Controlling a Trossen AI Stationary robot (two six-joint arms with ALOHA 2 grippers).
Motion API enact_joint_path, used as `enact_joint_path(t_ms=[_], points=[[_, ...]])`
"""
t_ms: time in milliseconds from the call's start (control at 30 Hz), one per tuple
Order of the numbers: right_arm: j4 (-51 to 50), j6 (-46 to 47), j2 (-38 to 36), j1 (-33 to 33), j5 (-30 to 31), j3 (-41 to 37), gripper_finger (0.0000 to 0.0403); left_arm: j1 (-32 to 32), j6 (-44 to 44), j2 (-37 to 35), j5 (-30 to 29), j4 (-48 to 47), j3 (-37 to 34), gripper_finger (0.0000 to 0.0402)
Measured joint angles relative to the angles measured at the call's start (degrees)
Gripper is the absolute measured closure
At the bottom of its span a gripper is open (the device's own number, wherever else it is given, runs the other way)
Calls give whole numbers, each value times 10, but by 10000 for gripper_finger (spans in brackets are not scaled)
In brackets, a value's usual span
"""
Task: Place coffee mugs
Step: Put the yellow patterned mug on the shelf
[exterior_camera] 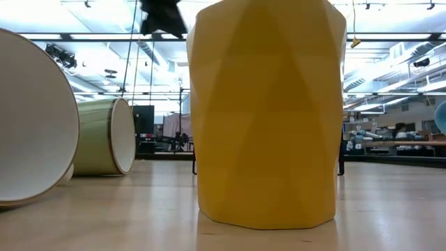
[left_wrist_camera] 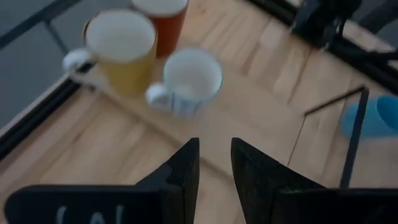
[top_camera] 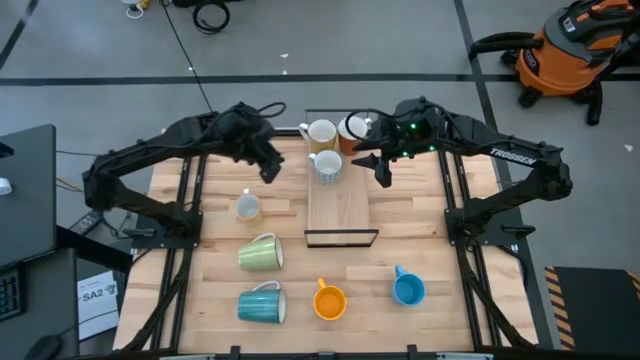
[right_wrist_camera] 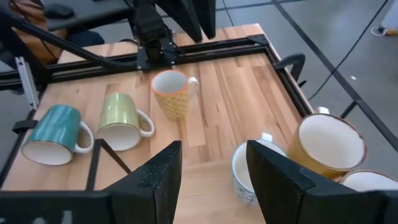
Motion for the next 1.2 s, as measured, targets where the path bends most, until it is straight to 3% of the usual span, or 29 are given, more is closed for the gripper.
enact_joint_path(t_ms=[167,367,867,1200], points=[[0,13,1,5,3,0,218,11,0,-31,-2,-124,0,303],[4,13,1,5,9,0,218,23,-12,-33,-48,-269,-16,303],[13,7,1,5,10,0,218,24,-68,-31,-16,-254,-194,303],[12,7,1,5,11,0,217,24,-86,-31,22,-188,-252,303]])
